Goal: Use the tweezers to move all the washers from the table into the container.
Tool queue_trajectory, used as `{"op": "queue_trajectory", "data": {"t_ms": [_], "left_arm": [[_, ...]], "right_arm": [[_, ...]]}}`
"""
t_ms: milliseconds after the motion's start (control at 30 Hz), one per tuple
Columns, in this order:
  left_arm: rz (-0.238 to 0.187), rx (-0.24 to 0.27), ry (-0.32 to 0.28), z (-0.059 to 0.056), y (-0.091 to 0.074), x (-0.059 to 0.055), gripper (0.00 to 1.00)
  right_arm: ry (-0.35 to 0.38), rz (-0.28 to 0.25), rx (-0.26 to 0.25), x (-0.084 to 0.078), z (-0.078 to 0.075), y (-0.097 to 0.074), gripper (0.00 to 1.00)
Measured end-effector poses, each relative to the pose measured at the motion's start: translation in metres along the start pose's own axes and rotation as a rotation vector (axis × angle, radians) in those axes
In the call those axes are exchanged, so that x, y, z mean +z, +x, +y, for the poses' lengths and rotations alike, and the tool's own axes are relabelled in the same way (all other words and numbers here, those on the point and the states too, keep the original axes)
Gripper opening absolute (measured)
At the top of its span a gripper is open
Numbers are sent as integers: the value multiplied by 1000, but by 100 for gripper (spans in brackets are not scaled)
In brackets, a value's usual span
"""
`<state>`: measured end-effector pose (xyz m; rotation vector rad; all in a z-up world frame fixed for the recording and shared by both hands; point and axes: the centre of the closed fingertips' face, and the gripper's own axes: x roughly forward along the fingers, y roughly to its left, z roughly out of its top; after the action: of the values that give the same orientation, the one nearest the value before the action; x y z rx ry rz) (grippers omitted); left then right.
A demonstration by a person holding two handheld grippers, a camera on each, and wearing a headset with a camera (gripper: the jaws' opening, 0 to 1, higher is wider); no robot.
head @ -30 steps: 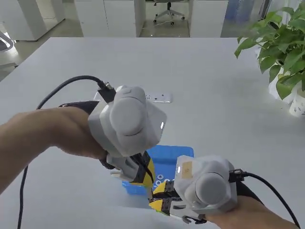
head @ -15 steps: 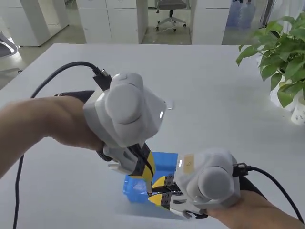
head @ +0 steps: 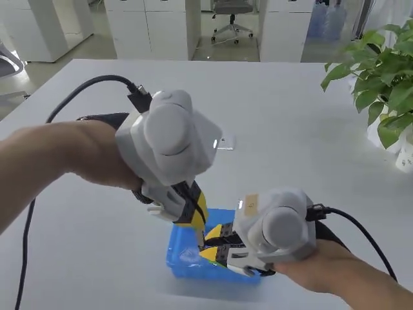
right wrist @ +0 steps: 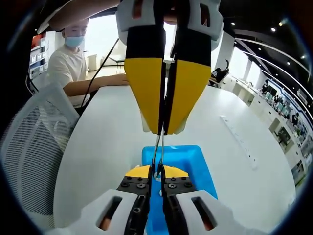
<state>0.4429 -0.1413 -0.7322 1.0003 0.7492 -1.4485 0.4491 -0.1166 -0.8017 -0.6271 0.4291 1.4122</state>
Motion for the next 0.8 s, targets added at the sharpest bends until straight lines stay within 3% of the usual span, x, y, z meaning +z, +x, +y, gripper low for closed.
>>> {"op": "queue_trajectory", "data": {"t_ms": [300,800], "left_arm": [[-2,-20,-9,10,14,-11,3],[-9,-56,-41,13,36,-24,3]], "right_arm": [[25,13,18,-13,-7,14,8],[39,59,63,-32,-6,30,8]]}}
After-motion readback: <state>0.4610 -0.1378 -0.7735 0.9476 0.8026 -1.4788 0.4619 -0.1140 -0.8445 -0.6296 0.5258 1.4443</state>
